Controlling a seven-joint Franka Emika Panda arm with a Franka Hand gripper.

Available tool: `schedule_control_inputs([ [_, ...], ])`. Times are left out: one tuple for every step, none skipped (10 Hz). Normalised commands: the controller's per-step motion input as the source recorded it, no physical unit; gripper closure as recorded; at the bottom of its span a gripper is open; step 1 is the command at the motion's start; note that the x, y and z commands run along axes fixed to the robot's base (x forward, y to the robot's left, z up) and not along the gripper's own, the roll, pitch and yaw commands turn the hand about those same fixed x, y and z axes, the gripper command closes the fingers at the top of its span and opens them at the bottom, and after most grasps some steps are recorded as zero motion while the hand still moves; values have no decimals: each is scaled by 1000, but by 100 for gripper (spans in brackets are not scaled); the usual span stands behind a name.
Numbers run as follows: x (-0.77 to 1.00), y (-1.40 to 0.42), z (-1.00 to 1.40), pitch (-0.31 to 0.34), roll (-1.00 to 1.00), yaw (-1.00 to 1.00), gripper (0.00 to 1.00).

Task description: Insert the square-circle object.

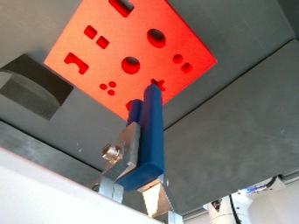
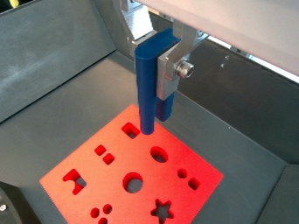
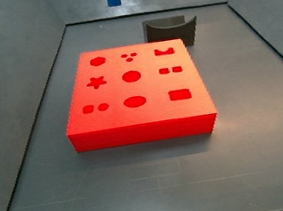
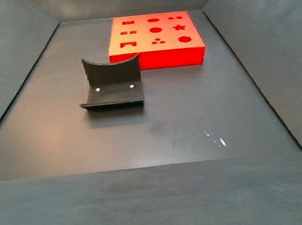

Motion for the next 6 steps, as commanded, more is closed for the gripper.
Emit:
schedule_control_inputs([
  [63, 0, 0, 0, 0, 0, 100],
  [46, 0, -743, -179, -87, -269, 100],
  [-177, 0, -937, -137, -6, -363, 100],
  [-551, 0, -743, -239, -101, -511, 100],
  [-660, 0, -697, -227, -164, -503, 100],
  [-746, 34, -751, -220, -131, -434, 100],
])
